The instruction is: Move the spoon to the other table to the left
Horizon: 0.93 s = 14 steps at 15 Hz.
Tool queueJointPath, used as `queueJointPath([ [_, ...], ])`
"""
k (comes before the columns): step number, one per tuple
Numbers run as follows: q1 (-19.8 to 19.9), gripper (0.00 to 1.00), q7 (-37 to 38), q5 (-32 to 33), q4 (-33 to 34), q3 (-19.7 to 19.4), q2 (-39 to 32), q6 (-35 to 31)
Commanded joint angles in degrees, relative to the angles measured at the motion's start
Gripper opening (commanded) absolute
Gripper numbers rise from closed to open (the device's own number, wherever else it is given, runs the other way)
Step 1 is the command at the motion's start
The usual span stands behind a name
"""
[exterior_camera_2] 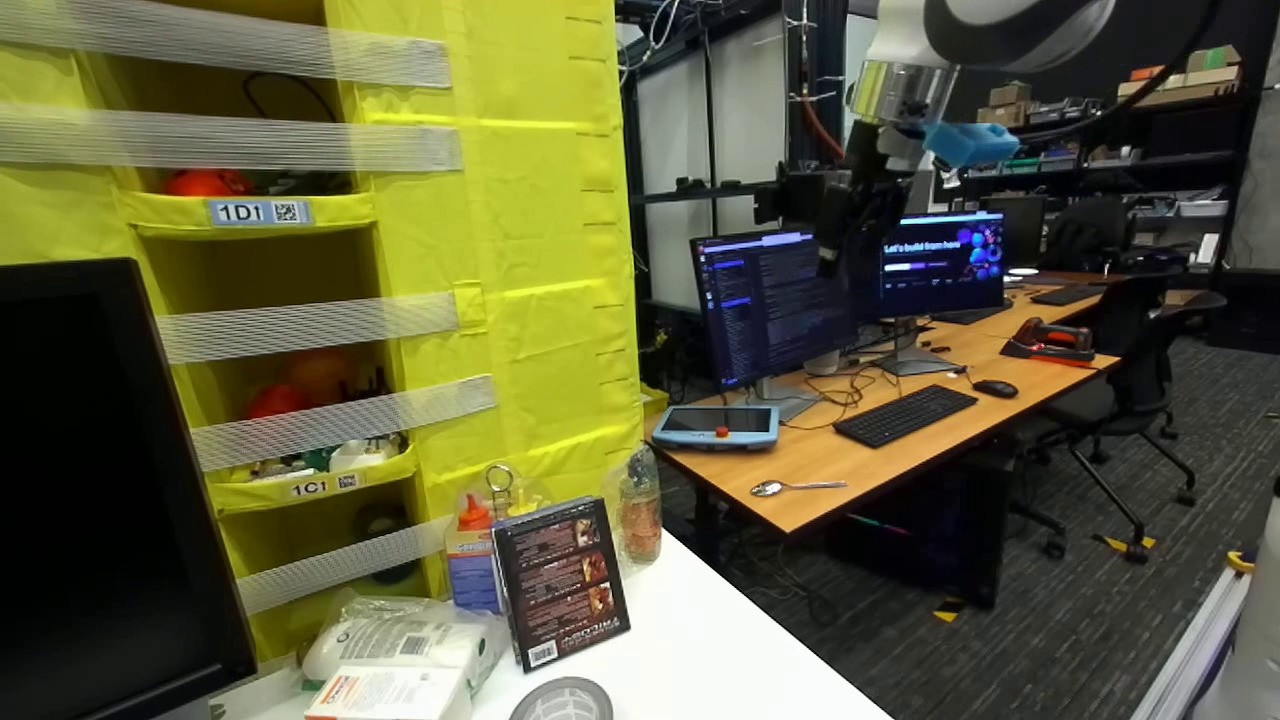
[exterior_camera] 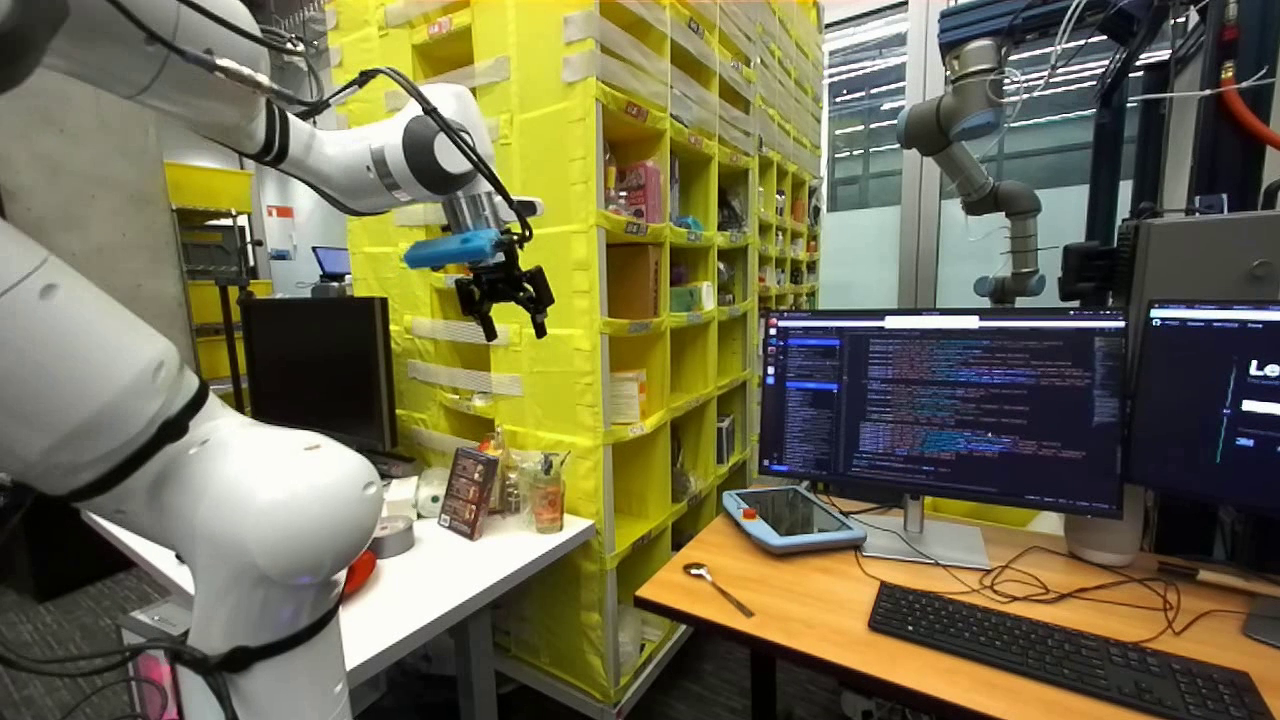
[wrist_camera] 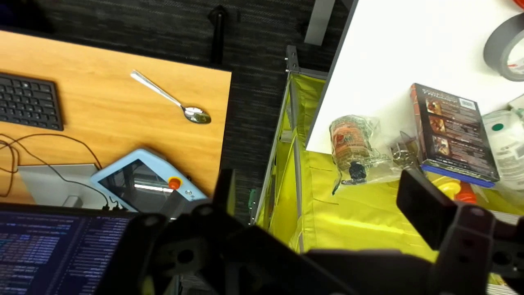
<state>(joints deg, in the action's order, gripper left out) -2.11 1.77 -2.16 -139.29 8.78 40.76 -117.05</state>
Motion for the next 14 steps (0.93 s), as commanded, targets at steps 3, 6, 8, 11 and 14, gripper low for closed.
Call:
queueJointPath([
  [3, -1.2, 1.0, 1.8, 3.6, 6.9, 0.3, -7.4, 0.8],
  [6, -1.2, 1.0, 1.7, 4.1, 11.6, 0.2, -12.0, 2.3],
  [8, -1.1, 1.0, 1.7, 4.1, 12.1, 0.2, -12.4, 2.6],
  [11, -1.1, 1.0, 1.7, 4.1, 12.2, 0.2, -12.4, 2.8],
  [14, -1.2, 1.0, 1.6, 4.3, 12.2, 0.4, -12.6, 2.9],
])
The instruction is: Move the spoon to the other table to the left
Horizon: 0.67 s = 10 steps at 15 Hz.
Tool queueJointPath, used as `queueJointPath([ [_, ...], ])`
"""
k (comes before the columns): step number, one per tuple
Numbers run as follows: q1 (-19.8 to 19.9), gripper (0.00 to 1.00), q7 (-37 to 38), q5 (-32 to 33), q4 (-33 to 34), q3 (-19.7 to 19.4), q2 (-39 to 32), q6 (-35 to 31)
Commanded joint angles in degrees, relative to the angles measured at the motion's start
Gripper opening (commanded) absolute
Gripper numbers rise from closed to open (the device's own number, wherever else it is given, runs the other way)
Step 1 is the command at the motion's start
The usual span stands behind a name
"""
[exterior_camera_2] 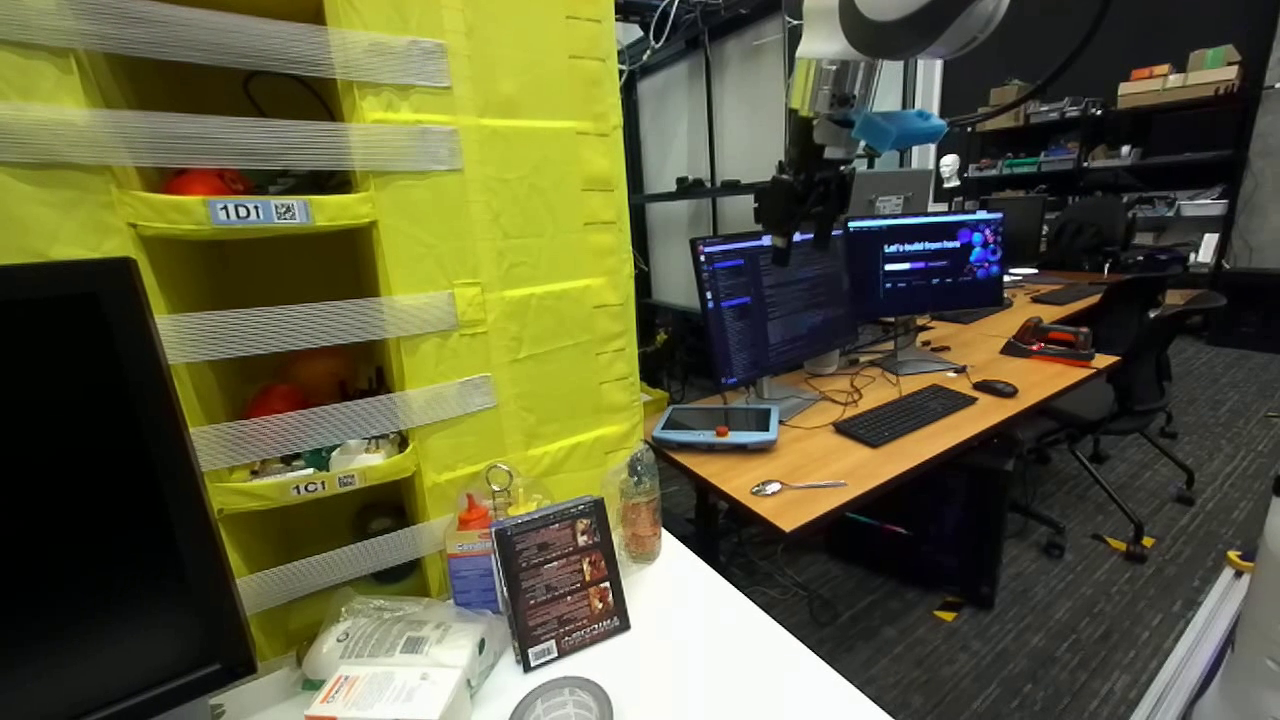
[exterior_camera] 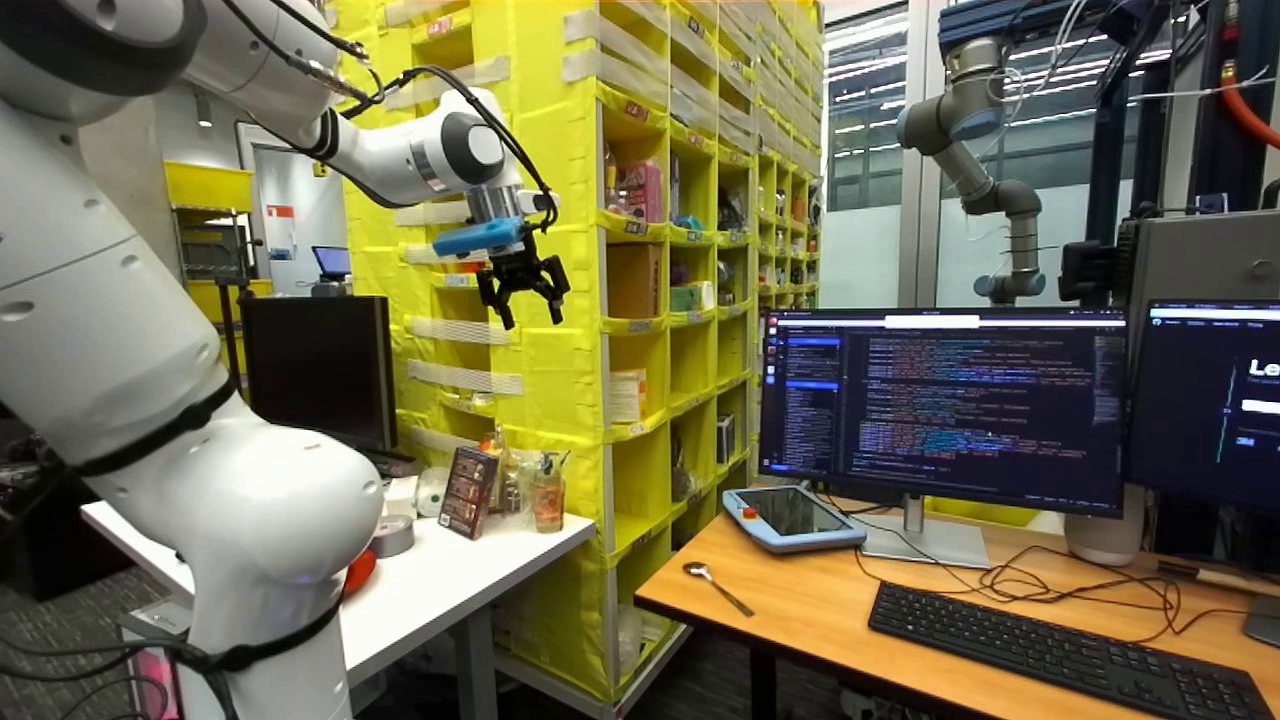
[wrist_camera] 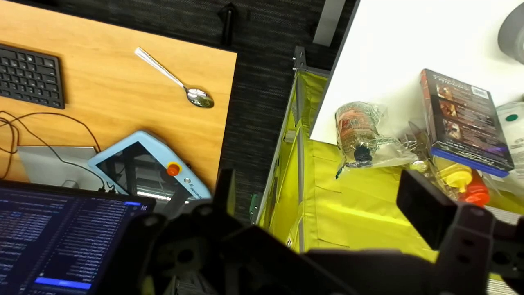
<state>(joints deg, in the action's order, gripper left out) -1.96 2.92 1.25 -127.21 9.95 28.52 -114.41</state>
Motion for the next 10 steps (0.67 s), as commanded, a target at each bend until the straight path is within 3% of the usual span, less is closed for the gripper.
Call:
queueJointPath([
  [1, -1.4, 1.0, 0.3, 1.2, -0.3, -0.8, 0.0, 0.3],
  [6, 0.4, 1.0, -0.9, 1.9, 0.0, -4.3, -1.1, -1.3],
  [10, 2.8, 1.0, -2.1, 2.0, 1.8, -8.5, -7.2, -5.1],
])
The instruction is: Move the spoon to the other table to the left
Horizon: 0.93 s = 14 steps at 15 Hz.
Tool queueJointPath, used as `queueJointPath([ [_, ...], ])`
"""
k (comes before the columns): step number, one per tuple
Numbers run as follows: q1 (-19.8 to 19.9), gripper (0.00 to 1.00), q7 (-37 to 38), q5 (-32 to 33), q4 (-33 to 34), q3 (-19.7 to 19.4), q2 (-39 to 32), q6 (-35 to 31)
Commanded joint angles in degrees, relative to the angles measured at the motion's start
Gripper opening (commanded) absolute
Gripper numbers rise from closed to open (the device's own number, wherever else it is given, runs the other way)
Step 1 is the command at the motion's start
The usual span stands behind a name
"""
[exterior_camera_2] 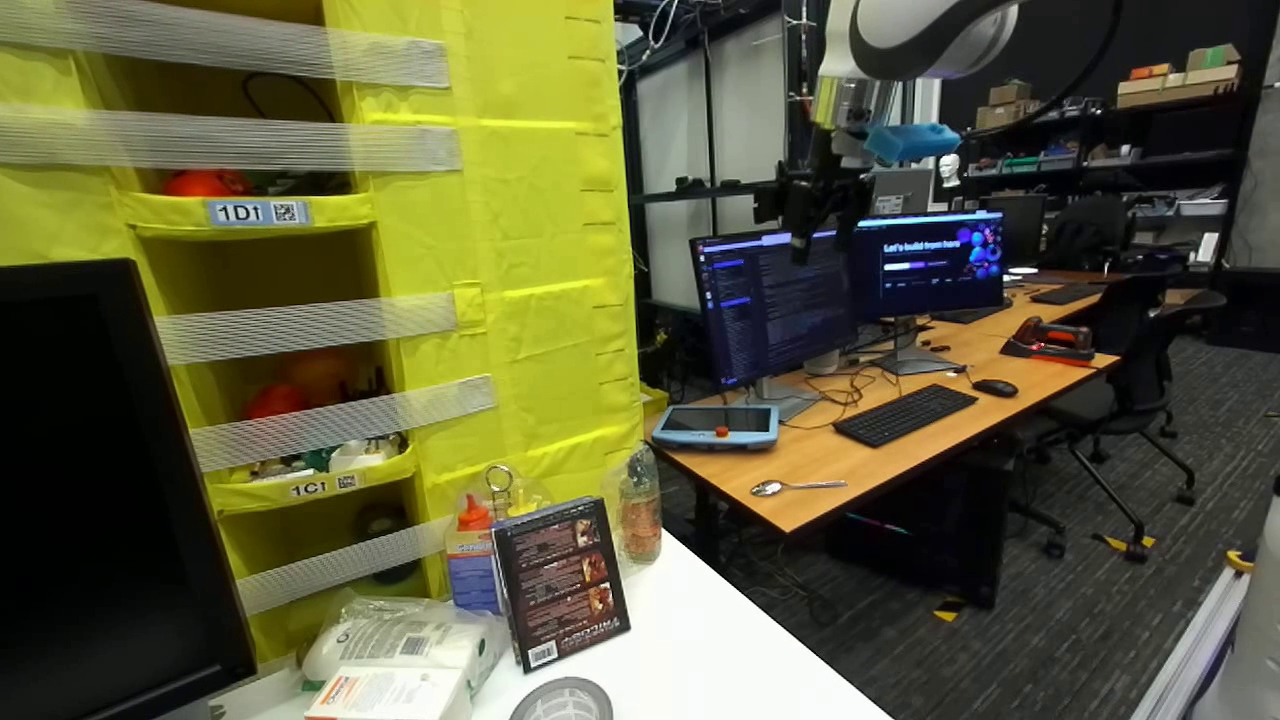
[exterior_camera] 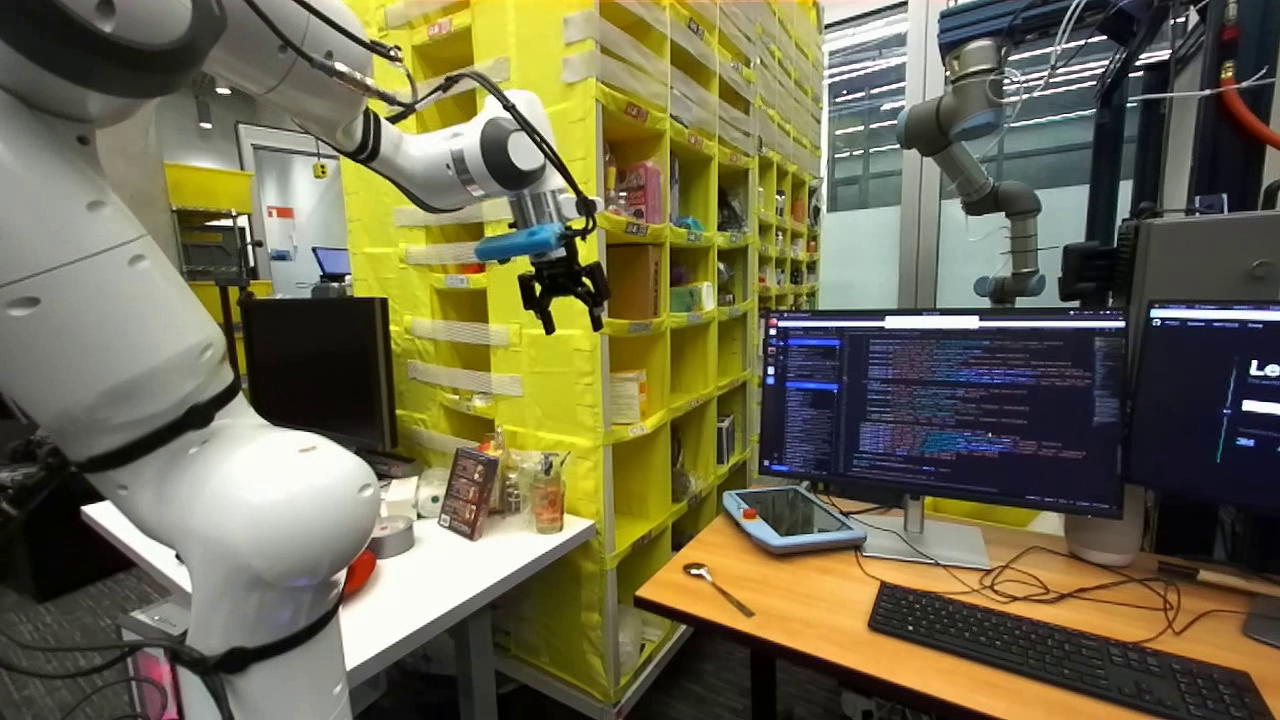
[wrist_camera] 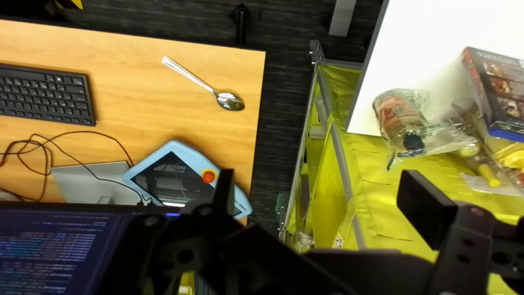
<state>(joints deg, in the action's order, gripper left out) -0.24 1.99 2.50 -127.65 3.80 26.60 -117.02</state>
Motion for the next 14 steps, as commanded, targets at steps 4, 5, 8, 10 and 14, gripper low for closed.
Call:
queueJointPath([
  [4, 1.8, 1.0, -2.3, 0.4, 4.8, -4.4, -15.1, -5.6],
  [5, 2.0, 1.0, -1.4, 1.0, 6.0, -4.3, -18.2, -5.8],
  [8, 2.0, 1.0, -1.4, 0.8, 11.1, -4.7, -25.0, -3.7],
  [10, 1.9, 1.0, -1.8, 0.6, 14.1, -4.9, -28.2, -2.5],
  [14, 1.7, 1.0, -1.6, 0.0, 12.0, -4.9, -28.0, -5.0],
])
